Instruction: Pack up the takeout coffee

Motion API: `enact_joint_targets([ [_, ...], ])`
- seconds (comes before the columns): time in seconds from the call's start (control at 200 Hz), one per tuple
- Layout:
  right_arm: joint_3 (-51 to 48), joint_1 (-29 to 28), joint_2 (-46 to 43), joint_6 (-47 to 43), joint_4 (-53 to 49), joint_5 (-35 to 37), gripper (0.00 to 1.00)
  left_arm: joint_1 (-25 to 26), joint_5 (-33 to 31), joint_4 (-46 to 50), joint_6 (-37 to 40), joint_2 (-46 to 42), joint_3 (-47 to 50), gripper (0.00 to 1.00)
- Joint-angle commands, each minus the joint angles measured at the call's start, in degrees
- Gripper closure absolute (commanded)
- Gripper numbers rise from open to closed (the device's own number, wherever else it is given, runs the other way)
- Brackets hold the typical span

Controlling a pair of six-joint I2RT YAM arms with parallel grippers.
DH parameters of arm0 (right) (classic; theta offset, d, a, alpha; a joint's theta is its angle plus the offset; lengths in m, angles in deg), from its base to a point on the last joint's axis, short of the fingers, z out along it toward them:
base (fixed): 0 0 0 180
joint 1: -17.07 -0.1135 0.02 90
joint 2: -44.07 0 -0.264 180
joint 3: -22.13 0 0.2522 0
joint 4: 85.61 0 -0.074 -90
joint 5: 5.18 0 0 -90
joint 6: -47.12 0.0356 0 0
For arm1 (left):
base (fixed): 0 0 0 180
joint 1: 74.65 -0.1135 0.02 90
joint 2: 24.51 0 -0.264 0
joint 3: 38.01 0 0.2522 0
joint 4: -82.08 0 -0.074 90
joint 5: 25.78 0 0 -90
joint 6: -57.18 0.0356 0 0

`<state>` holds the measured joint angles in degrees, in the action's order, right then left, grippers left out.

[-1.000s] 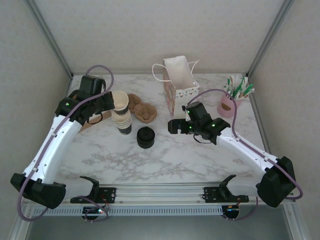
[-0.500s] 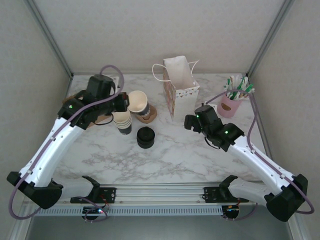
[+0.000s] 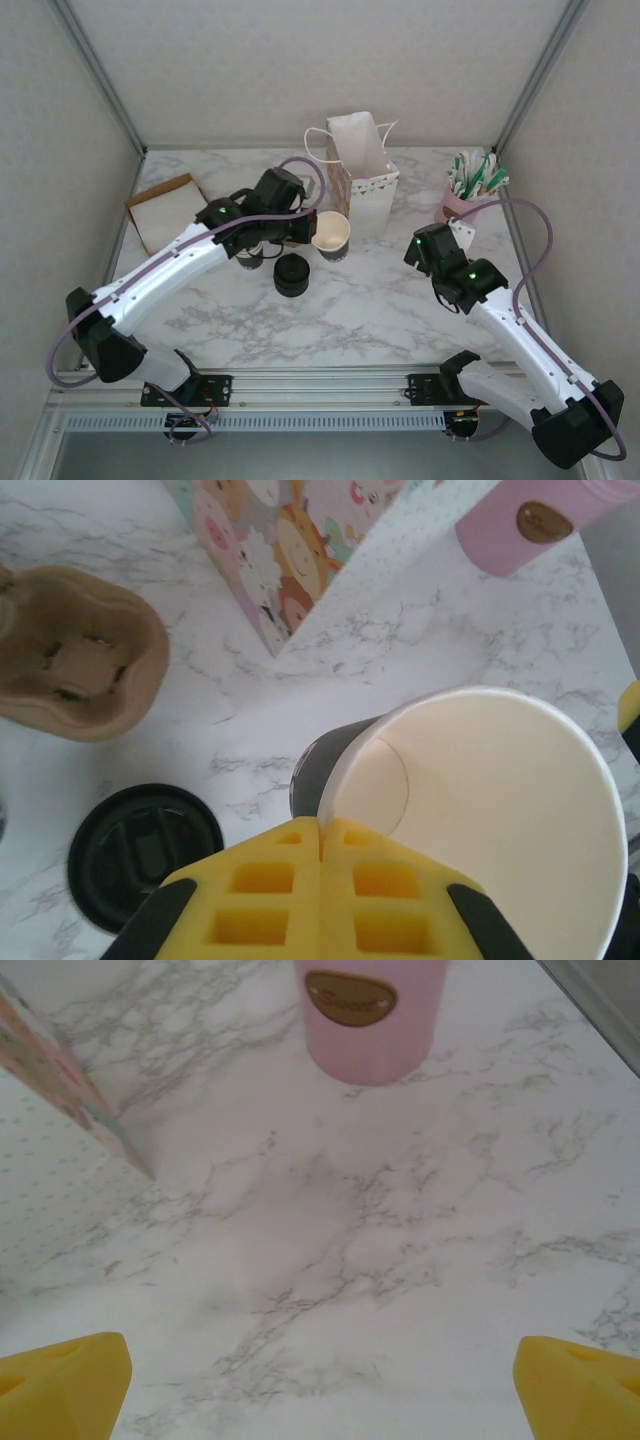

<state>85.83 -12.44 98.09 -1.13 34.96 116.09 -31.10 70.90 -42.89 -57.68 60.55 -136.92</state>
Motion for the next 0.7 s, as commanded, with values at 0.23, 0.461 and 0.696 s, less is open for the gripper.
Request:
enact_joint_targets([
  [0.23, -1.9, 1.9, 0.7, 1.4, 0.6, -2.9, 0.01, 3.0, 2.2, -7.5, -1.4, 10.9, 3.0, 1.0],
  [0.461, -2.2, 2.2, 1.5, 0.9, 1.3, -4.0, 0.01, 3.9, 2.9, -8.4, -1.1, 14.8, 3.1, 1.0],
  [0.696, -2.2, 2.4, 2.6, 0.6, 2.2, -5.1, 0.01, 4.3, 3.9, -10.2, -1.8, 16.6, 4.3, 1.0],
])
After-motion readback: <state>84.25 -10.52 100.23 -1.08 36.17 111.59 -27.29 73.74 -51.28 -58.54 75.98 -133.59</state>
